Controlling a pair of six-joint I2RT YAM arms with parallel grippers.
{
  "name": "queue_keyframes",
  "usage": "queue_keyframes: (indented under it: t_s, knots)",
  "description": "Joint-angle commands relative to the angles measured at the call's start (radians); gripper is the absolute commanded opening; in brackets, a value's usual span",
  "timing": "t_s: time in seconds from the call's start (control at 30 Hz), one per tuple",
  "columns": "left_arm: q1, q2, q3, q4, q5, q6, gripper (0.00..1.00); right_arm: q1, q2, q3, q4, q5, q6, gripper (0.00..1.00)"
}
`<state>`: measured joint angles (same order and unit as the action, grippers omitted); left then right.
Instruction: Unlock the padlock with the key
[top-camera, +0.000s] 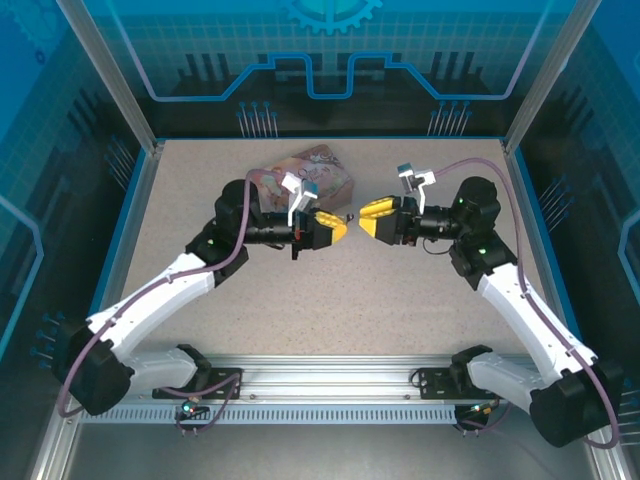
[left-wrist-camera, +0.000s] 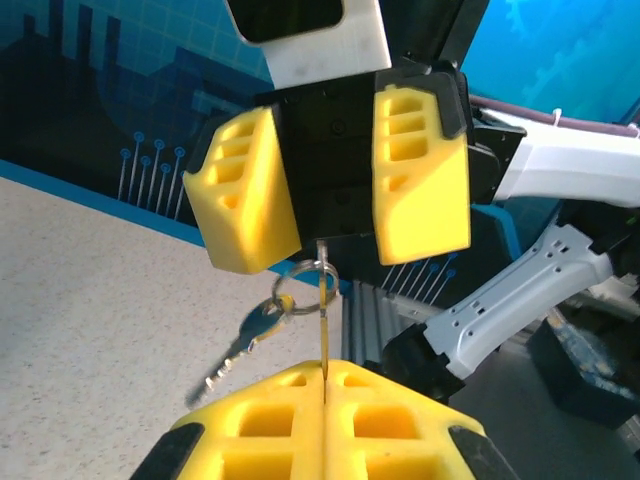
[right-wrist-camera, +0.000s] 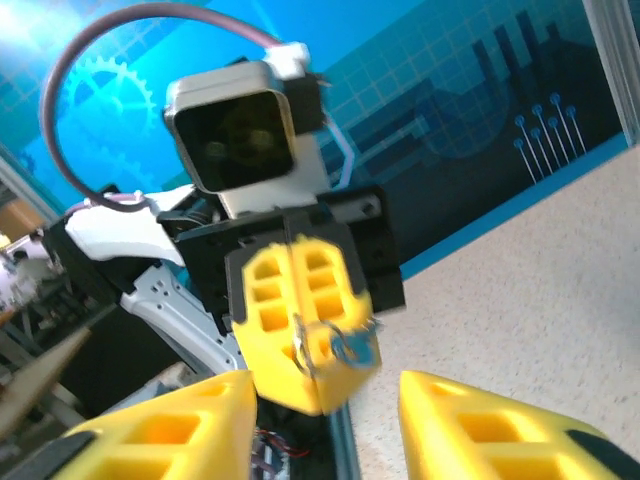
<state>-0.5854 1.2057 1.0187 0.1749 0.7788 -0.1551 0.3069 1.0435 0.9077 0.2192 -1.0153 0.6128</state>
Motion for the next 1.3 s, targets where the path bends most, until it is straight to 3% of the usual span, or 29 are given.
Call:
queue_keyframes:
  t_s: [0.0, 0.1, 0.2, 0.7, 1.0, 1.27]
  knots:
    - [0.002, -0.050, 0.118, -0.447, -0.078, 0.257, 0.00, -0.032, -0.028, 0.018, -0.147, -0.037, -0.085, 0.54]
    - [0.002, -0.046, 0.188, -0.615, -0.118, 0.328, 0.00, -0.025, -0.014, 0.040, -0.211, -0.047, -0.149, 0.62]
    - [0.002, -0.023, 0.256, -0.738, -0.142, 0.360, 0.00, -0.003, 0.004, 0.030, -0.132, -0.079, -0.132, 0.66]
    - [-0.040, 0.179, 0.672, -1.340, -0.406, 0.524, 0.00, 0.075, 0.172, 0.103, -0.047, -0.134, -0.232, 0.65]
    - [-0.074, 0.263, 0.819, -1.454, -0.454, 0.545, 0.00, 0.138, 0.269, 0.112, 0.124, -0.099, -0.177, 0.60]
    - [-0.086, 0.287, 0.850, -1.462, -0.465, 0.543, 0.00, 0.177, 0.317, 0.142, 0.125, -0.108, -0.184, 0.53]
